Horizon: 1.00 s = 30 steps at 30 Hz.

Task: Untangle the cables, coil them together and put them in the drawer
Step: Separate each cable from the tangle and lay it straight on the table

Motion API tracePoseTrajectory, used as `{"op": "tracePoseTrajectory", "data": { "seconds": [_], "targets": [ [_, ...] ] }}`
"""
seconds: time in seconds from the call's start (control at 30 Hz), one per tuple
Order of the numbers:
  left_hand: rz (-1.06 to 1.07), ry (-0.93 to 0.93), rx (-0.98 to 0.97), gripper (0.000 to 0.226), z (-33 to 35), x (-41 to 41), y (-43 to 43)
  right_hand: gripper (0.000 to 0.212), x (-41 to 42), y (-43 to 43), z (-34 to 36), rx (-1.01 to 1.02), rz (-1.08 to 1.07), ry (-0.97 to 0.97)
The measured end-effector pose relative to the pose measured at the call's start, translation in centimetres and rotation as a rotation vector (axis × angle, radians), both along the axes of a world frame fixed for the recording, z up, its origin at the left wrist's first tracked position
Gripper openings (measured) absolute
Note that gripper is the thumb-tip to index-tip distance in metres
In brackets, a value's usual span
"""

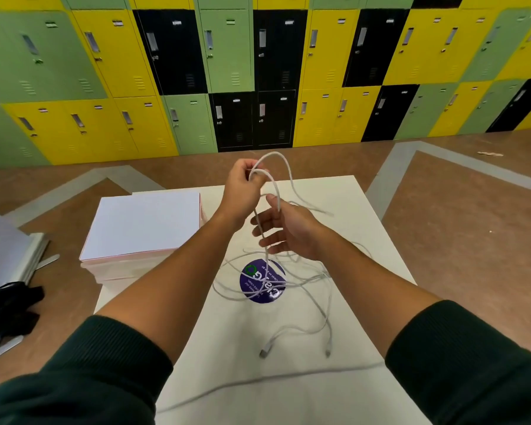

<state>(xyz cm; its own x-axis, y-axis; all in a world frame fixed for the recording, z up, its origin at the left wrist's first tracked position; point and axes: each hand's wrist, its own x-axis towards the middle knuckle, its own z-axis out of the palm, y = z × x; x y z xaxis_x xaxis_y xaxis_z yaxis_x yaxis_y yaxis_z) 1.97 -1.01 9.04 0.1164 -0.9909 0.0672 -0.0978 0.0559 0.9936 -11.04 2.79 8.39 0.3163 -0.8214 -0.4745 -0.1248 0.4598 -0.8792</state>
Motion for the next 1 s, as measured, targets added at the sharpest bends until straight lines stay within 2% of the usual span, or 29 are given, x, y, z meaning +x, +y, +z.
{"op": "tracePoseTrajectory", "data": {
  "seconds": [0.1, 0.2, 0.3, 0.47, 0.57, 0.7, 0.9, 1.0],
  "targets": [
    [-0.063, -0.195, -0.027, 0.019, -0.9, 0.7, 0.3, 0.044, -0.3, -0.2, 0.3, -0.063, -0.111, -0.036],
    [-0.124, -0.169, 0.017, 0.042, -1.7, 1.7, 0.7, 0.034, -1.0, -0.9, 0.7, -0.114, -0.214, -0.085],
    [-0.212, -0.2, 0.056, 0.059, -2.6, 2.4, 1.2, 0.033, -1.6, -1.8, 1.4, -0.117, -0.361, -0.223],
    [-0.08, -0.37, -0.004, 0.036, -4.2, 2.2, 1.8, 0.036, -2.1, -2.8, 3.9, -0.134, -0.534, -0.504],
    [0.029, -0.441, -0.044, 0.026, -4.9, 2.0, 1.8, 0.036, -2.2, -2.9, 4.3, -0.139, -0.534, -0.51],
    [-0.119, -0.173, 0.045, 0.026, -4.5, 1.2, 2.3, 0.035, -1.9, -2.4, 3.6, -0.143, -0.499, -0.414],
    [-0.312, 0.082, 0.192, 0.028, -3.6, -0.3, 4.2, 0.033, -1.7, -1.7, 2.2, -0.108, -0.54, -0.426],
    [-0.358, 0.293, 0.313, 0.026, -3.9, -0.4, 5.1, 0.032, -2.0, -1.4, 1.6, -0.11, -0.579, -0.383]
  ]
}}
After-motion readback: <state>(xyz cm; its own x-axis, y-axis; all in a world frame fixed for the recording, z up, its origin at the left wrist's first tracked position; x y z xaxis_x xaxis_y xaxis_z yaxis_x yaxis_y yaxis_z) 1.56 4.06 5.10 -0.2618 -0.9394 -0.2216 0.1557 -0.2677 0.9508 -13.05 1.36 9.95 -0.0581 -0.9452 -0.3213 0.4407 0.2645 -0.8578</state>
